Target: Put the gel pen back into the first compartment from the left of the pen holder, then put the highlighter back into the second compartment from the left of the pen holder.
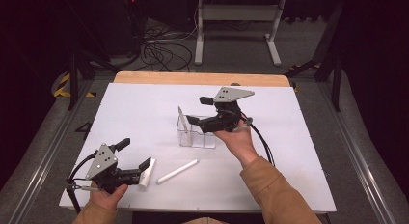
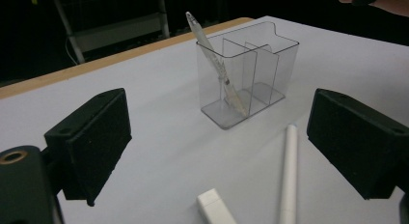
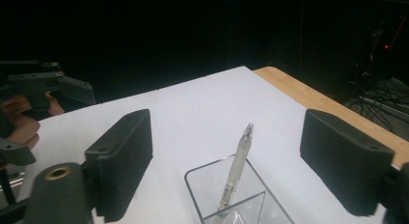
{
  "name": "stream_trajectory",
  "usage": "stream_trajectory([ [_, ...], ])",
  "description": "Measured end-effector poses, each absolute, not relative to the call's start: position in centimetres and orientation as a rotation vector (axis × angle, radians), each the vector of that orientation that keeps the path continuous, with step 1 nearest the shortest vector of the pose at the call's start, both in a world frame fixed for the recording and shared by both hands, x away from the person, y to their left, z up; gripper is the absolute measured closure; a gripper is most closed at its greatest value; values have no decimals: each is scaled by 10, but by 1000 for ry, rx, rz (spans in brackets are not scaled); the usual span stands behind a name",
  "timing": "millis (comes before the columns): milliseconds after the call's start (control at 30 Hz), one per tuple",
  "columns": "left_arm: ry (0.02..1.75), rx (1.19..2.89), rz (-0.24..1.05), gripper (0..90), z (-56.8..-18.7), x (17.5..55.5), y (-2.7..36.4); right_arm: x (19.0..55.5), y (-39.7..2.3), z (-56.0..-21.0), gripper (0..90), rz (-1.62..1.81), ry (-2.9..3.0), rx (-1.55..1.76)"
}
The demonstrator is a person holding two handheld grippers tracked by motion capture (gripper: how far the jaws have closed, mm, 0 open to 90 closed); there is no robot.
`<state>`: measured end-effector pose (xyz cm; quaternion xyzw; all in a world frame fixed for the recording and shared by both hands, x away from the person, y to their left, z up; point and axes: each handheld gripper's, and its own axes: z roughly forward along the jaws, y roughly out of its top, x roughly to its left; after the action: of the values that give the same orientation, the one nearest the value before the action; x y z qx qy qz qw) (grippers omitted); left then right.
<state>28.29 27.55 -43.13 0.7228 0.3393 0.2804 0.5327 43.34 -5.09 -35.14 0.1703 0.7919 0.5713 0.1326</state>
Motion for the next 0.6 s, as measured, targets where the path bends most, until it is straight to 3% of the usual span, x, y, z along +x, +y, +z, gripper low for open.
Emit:
stream_trajectory([
  [367,794,1735,650,69,-428,284,272,422,-85,-351,75,1656,2266,530],
  [600,794,1739,645,66,-427,285,271,416,-103,-351,64,1656,2242,547],
])
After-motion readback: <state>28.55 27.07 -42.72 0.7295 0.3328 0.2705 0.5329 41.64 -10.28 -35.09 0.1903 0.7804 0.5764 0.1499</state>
